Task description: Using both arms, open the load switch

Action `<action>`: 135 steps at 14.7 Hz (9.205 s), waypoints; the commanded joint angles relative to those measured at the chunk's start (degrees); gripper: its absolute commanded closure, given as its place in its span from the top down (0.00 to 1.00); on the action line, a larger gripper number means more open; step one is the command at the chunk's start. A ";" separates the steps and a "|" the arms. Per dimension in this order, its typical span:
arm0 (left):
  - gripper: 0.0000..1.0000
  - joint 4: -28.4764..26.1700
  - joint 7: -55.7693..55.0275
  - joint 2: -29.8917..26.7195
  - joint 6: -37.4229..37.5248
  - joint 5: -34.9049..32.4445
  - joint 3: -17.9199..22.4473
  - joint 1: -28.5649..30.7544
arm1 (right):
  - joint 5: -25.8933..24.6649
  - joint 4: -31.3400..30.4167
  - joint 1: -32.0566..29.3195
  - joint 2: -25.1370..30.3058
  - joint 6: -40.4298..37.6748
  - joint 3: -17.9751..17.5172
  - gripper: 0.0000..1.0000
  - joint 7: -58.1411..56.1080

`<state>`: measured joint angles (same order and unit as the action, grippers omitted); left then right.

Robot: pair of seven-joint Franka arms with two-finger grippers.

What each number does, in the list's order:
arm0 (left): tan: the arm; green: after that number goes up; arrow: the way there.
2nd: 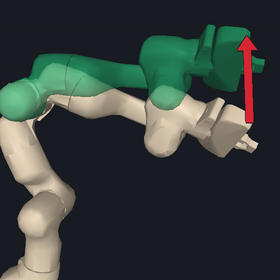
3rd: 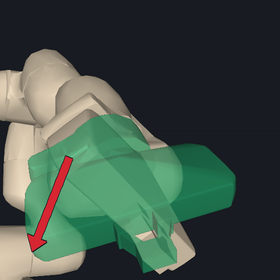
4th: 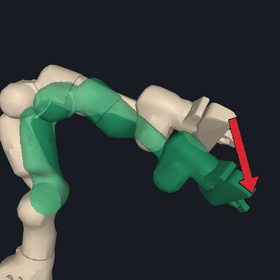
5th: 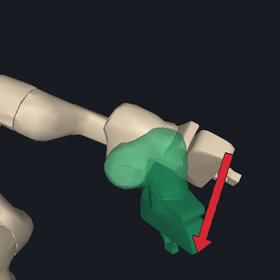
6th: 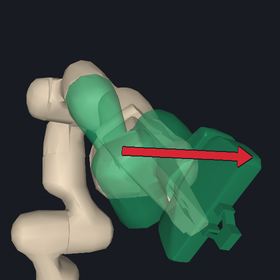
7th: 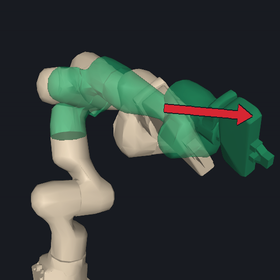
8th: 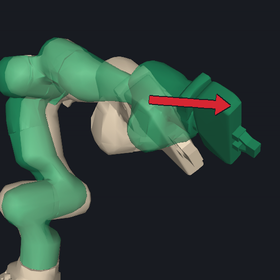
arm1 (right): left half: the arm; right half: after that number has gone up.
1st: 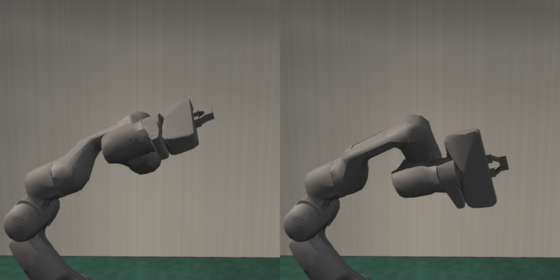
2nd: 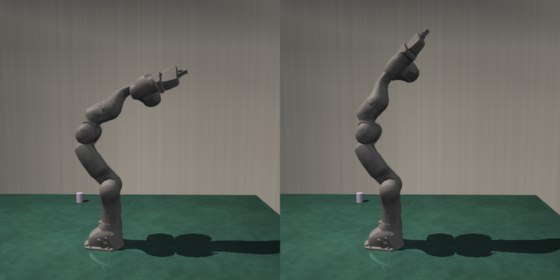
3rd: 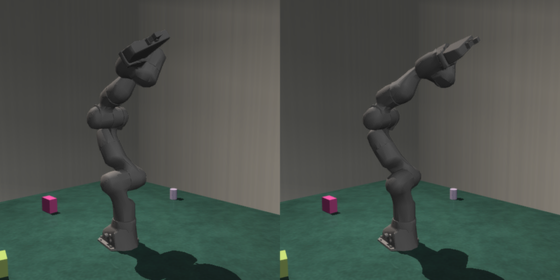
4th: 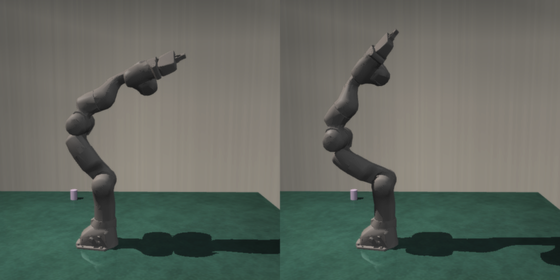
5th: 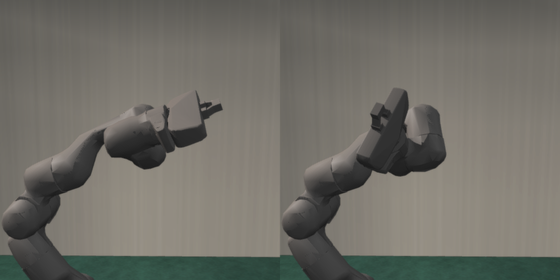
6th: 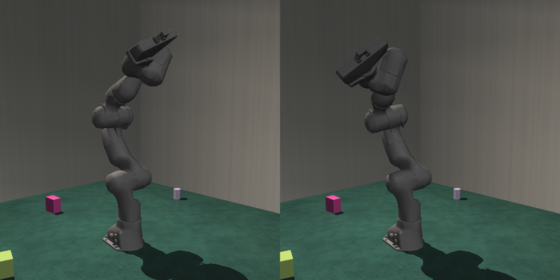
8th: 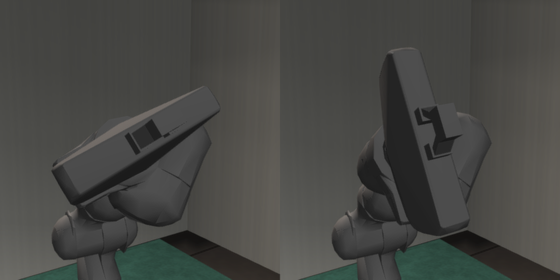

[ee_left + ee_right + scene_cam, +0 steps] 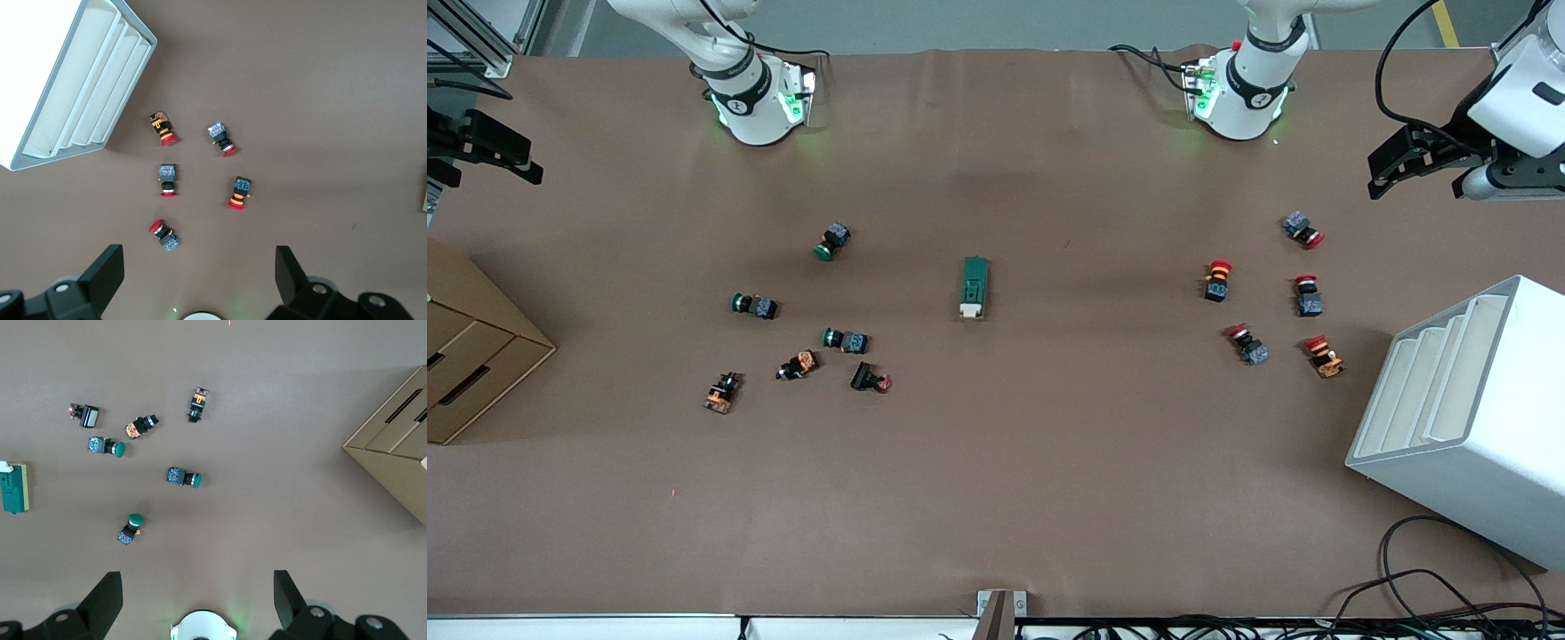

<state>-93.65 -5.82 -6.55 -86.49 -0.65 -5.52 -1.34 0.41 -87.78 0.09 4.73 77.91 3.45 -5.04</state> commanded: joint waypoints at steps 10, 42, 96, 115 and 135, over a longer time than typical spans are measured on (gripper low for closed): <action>1.00 5.85 -7.68 14.35 -6.74 -0.06 -13.71 -2.52 | 2.57 -1.96 0.26 1.69 0.84 0.68 1.00 -2.69; 0.93 -12.60 -115.29 48.47 -43.15 -78.07 -16.90 -48.49 | 9.23 -1.09 27.75 -22.02 15.41 2.17 1.00 89.19; 0.96 -13.05 -134.36 53.83 -29.44 -102.80 -16.54 -51.48 | 19.98 16.94 43.85 -53.60 9.02 -2.58 1.00 115.52; 0.96 -12.88 -134.28 53.66 -29.44 -102.80 -16.54 -51.04 | 18.39 15.89 45.26 -54.04 9.37 -2.58 1.00 115.35; 0.96 -10.78 -130.95 50.76 -29.61 -98.94 -16.80 -47.62 | 1.88 16.70 16.99 -35.51 9.37 1.03 1.00 34.38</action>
<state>-105.05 -139.17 46.16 -116.00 -101.93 -21.95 -50.65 4.39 -63.27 21.92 -37.43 86.33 5.80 40.82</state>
